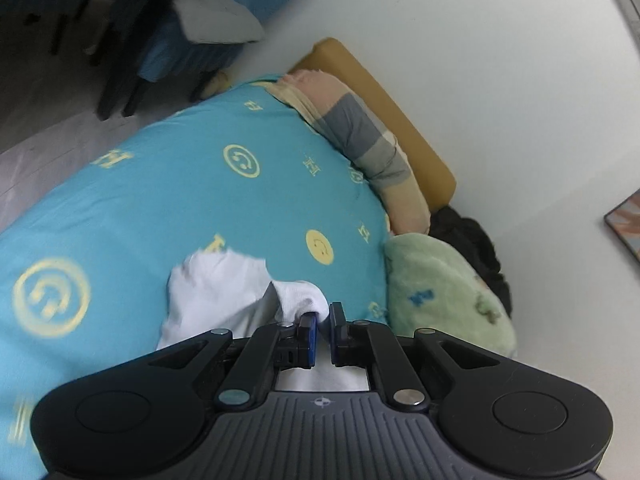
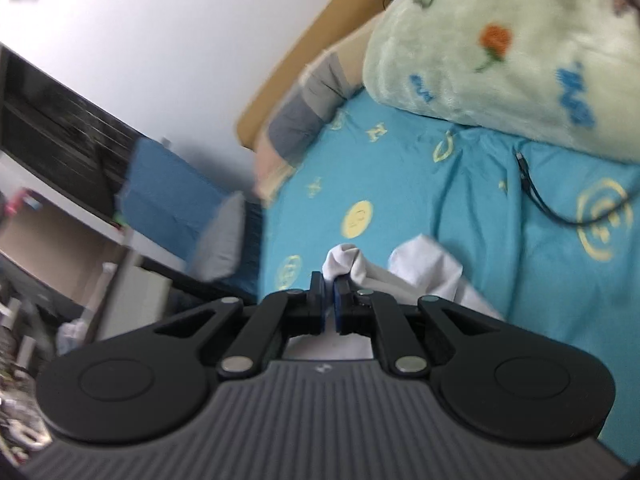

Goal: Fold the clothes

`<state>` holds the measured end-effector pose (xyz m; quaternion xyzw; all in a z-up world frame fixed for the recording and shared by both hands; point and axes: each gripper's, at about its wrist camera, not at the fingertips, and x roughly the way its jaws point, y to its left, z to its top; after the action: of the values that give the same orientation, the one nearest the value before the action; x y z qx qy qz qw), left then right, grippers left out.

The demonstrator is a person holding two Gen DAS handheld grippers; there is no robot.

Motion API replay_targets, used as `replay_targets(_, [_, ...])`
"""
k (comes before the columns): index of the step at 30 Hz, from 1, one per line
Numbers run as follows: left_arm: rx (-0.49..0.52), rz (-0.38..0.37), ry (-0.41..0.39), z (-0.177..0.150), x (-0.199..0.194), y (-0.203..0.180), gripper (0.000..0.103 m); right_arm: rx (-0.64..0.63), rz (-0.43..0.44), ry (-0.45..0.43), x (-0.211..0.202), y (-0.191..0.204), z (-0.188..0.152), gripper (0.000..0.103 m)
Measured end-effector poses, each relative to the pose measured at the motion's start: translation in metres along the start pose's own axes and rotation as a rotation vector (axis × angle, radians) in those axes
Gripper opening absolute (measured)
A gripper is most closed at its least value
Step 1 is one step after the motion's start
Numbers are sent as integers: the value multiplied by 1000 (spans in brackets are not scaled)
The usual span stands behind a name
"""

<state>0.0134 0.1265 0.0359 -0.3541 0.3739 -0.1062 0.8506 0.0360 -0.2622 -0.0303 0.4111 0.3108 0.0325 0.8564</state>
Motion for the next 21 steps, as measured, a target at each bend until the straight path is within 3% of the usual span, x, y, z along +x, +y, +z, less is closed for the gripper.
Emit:
replay_targets(2, [30, 6, 2, -1, 10, 3, 7, -42, -37, 24, 35, -3, 6, 9])
replay_targets(5, [75, 14, 6, -2, 25, 8, 7, -37, -21, 77, 75, -26, 1, 10])
replay_targets(10, [150, 28, 12, -4, 49, 16, 15, 1, -8, 203, 98, -46, -3, 12])
replay_targets(11, [166, 31, 13, -4, 54, 18, 26, -5, 8, 215, 94, -44, -3, 20])
replay_targets(12, [181, 34, 15, -5, 59, 19, 45, -15, 32, 219, 88, -41, -1, 42])
replay_targets(13, [196, 37, 16, -5, 64, 21, 55, -25, 56, 223, 82, -38, 0, 77])
replay_targets(14, [211, 39, 17, -6, 69, 23, 70, -31, 90, 223, 75, -36, 0, 87])
replay_targets(15, [223, 45, 17, -7, 70, 22, 76, -35, 130, 220, 68, -35, 1, 86])
replay_targets(17, [246, 58, 14, -10, 68, 20, 76, -57, 188, 210, 57, -33, 5, 86])
replay_targets(19, [259, 93, 16, -12, 70, 20, 77, -120, 171, 173, 52, -30, 8, 86])
replay_targets(21, [266, 150, 23, -14, 76, 24, 77, -198, 95, 159, 58, -31, 9, 87])
